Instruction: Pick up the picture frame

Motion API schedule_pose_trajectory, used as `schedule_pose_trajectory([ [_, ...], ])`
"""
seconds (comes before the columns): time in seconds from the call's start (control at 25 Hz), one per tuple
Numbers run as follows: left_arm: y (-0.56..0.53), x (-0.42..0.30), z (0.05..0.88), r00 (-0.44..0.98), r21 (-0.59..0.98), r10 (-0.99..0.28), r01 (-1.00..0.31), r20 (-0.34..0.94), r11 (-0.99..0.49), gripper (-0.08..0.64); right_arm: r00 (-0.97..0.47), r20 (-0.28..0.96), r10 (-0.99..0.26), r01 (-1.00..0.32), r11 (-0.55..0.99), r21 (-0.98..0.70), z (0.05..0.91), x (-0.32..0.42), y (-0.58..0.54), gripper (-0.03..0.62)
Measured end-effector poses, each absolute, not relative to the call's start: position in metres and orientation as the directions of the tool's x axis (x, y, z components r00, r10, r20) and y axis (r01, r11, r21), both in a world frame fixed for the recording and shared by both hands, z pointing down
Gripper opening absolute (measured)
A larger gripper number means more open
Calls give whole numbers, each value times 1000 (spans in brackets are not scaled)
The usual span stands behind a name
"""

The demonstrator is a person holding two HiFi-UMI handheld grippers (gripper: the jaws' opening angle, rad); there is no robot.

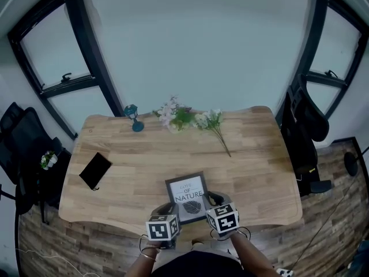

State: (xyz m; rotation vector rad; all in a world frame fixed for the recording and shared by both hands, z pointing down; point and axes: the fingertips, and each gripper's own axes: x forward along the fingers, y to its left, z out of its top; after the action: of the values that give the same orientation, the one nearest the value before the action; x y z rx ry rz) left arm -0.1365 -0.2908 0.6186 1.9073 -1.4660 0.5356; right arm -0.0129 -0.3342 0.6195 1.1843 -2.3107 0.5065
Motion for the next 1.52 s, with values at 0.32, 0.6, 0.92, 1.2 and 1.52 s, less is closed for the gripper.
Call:
schedule_pose_trajectory([
  [0.32,-275,-132,602,268,244,-715,-960,645,-140,75,-520,534,-667,-817,571,-81,599,-8,-318,74],
  [0.6,-264,-124,589,247,230,-740,-965,625,-128,74,-538,501,-677,-807,586,-75,585,0,-308,74],
  [0.92,-255,-112,571,219,198,-768,-973,602,-122,74,-557,457,-693,-800,596,-72,568,11,-300,74],
  [1.2,-247,-103,555,199,178,-793,-977,575,-116,74,-568,411,-713,-798,599,-64,552,19,-292,74],
  [1.52,-243,-90,532,196,160,-818,-979,540,-128,74,-578,351,-737,-793,608,-31,528,32,-288,72],
])
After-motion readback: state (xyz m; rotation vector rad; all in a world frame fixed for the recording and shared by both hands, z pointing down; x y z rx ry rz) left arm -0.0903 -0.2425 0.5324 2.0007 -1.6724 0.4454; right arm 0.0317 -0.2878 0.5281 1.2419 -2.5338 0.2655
